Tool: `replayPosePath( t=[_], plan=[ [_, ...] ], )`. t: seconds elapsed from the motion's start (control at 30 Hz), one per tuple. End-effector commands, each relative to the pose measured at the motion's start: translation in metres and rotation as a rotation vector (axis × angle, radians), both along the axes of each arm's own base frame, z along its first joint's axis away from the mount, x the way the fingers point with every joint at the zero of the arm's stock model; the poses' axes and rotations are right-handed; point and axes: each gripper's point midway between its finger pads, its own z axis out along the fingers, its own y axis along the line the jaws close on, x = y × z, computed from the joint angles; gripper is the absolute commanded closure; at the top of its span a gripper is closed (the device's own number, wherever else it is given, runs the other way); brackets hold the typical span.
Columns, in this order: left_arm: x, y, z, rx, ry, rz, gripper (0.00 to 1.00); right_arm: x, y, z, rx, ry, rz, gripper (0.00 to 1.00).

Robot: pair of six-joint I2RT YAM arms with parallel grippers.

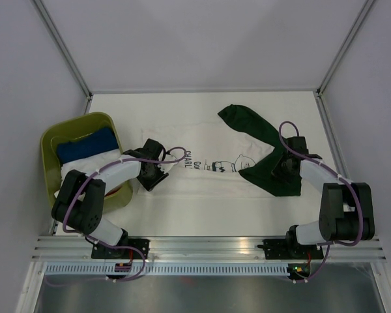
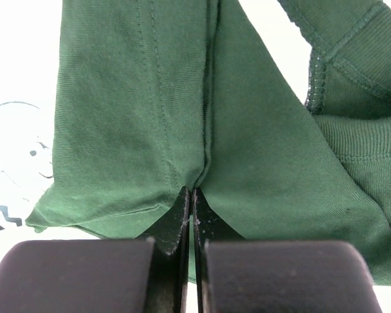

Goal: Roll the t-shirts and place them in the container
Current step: Fold the tshirt

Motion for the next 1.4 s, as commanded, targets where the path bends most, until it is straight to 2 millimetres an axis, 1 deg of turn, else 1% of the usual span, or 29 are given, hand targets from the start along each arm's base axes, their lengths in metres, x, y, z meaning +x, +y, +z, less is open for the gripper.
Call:
replayPosePath(
  t=[0.0, 0.03, 0.07, 0.2, 0.23, 0.3, 0.33, 0.37, 0.43, 0.47, 0.5, 0.53, 0.57, 0.6, 0.63, 0.7, 0.73, 0.8, 0.9, 1.0, 1.03, 1.13, 1.17, 1.2, 1.23, 1.27, 1.3, 1.33, 1.37],
  plan=[
    [0.001, -0.001, -0.005, -0.003, -0.008, 0.025, 0.56, 0.025, -0.003, 0.022, -0.023, -0.072, 0.007, 0.99],
    [0.001, -0.001, -0.005, -0.003, -0.009, 0.023, 0.56, 0.029, -0.008, 0.026, -0.055, -0.078, 0.013, 1.0],
    [0.002, -0.001, -0.005, -0.001, -0.009, 0.022, 0.55, 0.036, -0.004, 0.037, -0.068, -0.098, 0.041, 1.0],
    [0.003, -0.002, -0.005, -0.003, -0.012, 0.02, 0.55, 0.06, 0.011, 0.055, -0.124, -0.144, 0.115, 1.0],
    [0.004, -0.002, -0.004, -0.003, -0.011, 0.022, 0.55, 0.064, 0.021, 0.054, -0.131, -0.142, 0.146, 1.0],
    [0.004, -0.002, -0.005, -0.003, -0.011, 0.022, 0.55, 0.081, 0.032, 0.064, -0.145, -0.177, 0.182, 0.99],
    [0.004, -0.002, -0.005, -0.003, -0.011, 0.022, 0.55, 0.084, 0.043, 0.057, -0.145, -0.161, 0.215, 1.0],
    [0.004, -0.002, -0.005, -0.003, -0.011, 0.022, 0.55, 0.097, 0.05, 0.066, -0.144, -0.189, 0.229, 0.99],
    [0.003, -0.002, -0.005, -0.002, -0.012, 0.022, 0.55, 0.106, 0.069, 0.059, -0.149, -0.183, 0.287, 0.99],
    [0.002, -0.001, -0.005, 0.0, -0.011, 0.023, 0.55, 0.119, 0.077, 0.068, -0.148, -0.216, 0.298, 0.99],
    [0.002, -0.001, -0.005, 0.001, -0.012, 0.023, 0.55, 0.124, 0.083, 0.068, -0.15, -0.218, 0.314, 1.0],
    [0.002, -0.001, -0.005, 0.003, -0.013, 0.022, 0.55, 0.127, 0.094, 0.059, -0.151, -0.2, 0.34, 1.0],
    [0.002, 0.0, -0.004, 0.003, -0.015, 0.024, 0.55, 0.138, 0.101, 0.066, -0.146, -0.226, 0.351, 0.99],
    [0.002, 0.0, -0.004, 0.002, -0.017, 0.024, 0.55, 0.142, 0.106, 0.057, -0.154, -0.208, 0.373, 1.0],
    [0.001, 0.0, -0.004, 0.003, -0.016, 0.024, 0.55, 0.151, 0.115, 0.063, -0.15, -0.231, 0.391, 0.99],
    [0.002, 0.0, -0.003, 0.003, -0.019, 0.023, 0.55, 0.157, 0.125, 0.052, -0.15, -0.209, 0.428, 0.99],
    [0.001, 0.001, -0.004, 0.004, -0.017, 0.024, 0.55, 0.162, 0.132, 0.058, -0.153, -0.223, 0.452, 0.99],
    [0.001, 0.001, -0.003, 0.006, -0.019, 0.024, 0.55, 0.164, 0.139, 0.05, -0.16, -0.207, 0.474, 0.99],
    [0.0, 0.002, -0.003, 0.006, -0.019, 0.023, 0.54, 0.166, 0.141, 0.047, -0.159, -0.2, 0.477, 0.99],
    [0.0, 0.002, -0.004, 0.008, -0.016, 0.023, 0.53, 0.166, 0.141, 0.042, -0.162, -0.184, 0.486, 0.82],
    [0.0, 0.002, -0.004, 0.008, -0.016, 0.023, 0.52, 0.165, 0.142, 0.04, -0.158, -0.179, 0.493, 0.66],
    [0.001, 0.001, -0.002, 0.005, -0.025, 0.013, 0.5, 0.164, 0.148, 0.045, -0.133, -0.184, 0.526, 0.42],
    [0.002, 0.001, 0.002, 0.001, -0.032, 0.005, 0.48, 0.165, 0.148, 0.057, -0.138, -0.204, 0.539, 0.35],
    [0.003, 0.0, 0.003, -0.003, -0.034, -0.002, 0.48, 0.167, 0.147, 0.064, -0.149, -0.223, 0.545, 0.35],
    [0.004, -0.001, 0.01, -0.011, -0.046, -0.022, 0.47, 0.167, 0.141, 0.077, -0.177, -0.232, 0.539, 0.31],
    [0.006, -0.003, 0.016, -0.02, -0.057, -0.034, 0.46, 0.167, 0.135, 0.103, -0.202, -0.282, 0.53, 0.29],
    [0.005, -0.007, 0.02, -0.04, -0.059, -0.052, 0.45, 0.164, 0.122, 0.115, -0.208, -0.292, 0.5, 0.27],
    [0.005, -0.006, 0.03, -0.043, -0.076, -0.085, 0.43, 0.154, 0.108, 0.113, -0.206, -0.272, 0.469, 0.26],
    [0.003, -0.01, 0.034, -0.065, -0.076, -0.113, 0.42, 0.145, 0.093, 0.134, -0.198, -0.309, 0.424, 0.26]
  ],
)
